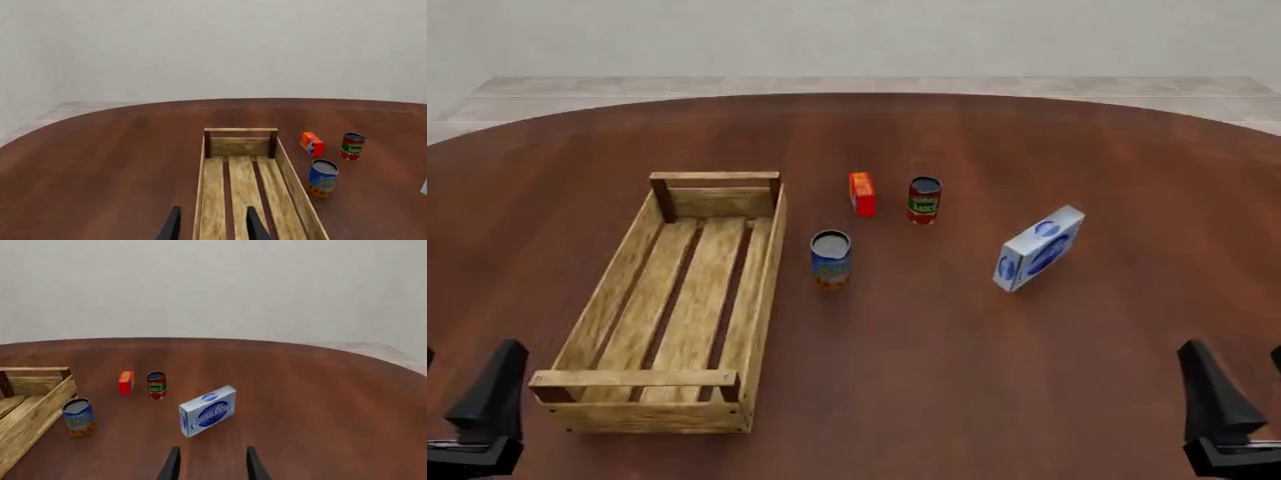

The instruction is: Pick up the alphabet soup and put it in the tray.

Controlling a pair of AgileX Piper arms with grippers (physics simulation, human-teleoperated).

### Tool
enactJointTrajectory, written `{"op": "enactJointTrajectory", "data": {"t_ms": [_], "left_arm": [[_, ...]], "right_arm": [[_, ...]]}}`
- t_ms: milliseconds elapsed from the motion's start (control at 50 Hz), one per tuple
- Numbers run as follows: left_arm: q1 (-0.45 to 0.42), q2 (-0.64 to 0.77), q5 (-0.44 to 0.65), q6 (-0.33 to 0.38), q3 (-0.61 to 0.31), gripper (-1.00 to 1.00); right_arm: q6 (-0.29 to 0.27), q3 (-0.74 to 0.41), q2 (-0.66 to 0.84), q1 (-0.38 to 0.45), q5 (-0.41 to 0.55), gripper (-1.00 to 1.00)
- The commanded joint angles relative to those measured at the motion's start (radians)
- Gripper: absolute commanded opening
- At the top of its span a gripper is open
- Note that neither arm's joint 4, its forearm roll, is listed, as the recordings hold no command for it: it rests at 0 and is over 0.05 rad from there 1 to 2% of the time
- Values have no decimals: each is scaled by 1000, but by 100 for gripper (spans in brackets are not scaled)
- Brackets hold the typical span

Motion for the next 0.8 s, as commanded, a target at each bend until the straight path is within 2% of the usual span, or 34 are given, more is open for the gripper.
{"op": "enactJointTrajectory", "data": {"t_ms": [20, 420, 500, 540, 560, 600, 640, 680, 700, 760, 800], "left_arm": [[-9, 0, 2, 0, -1, 100], [-12, 25, 3, 0, -9, 100], [-28, 94, -3, 2, -81, 100], [-64, 133, -1, 8, -132, 100], [-75, 194, -12, -20, -156, 100], [-93, 237, -18, 10, -197, 100], [-144, 350, 1, -28, -249, 100], [-140, 348, 22, -12, -283, 100], [-169, 385, 38, 11, -321, 100], [-176, 433, 47, 8, -355, 100], [-194, 467, 49, 56, -383, 100]], "right_arm": [[2, 0, 13, -1, -8, 100], [2, 0, 8, 1, -3, 100], [2, 0, 8, 1, -3, 100], [2, 0, 8, 1, -3, 100], [2, 0, 8, 1, -3, 100], [2, 0, 8, 1, -3, 100], [2, 0, 8, 1, -3, 100], [2, 0, 8, 1, -3, 100], [2, 0, 8, 1, -3, 100], [2, 0, 8, 1, -3, 100], [2, 0, 8, 1, -3, 100]]}}
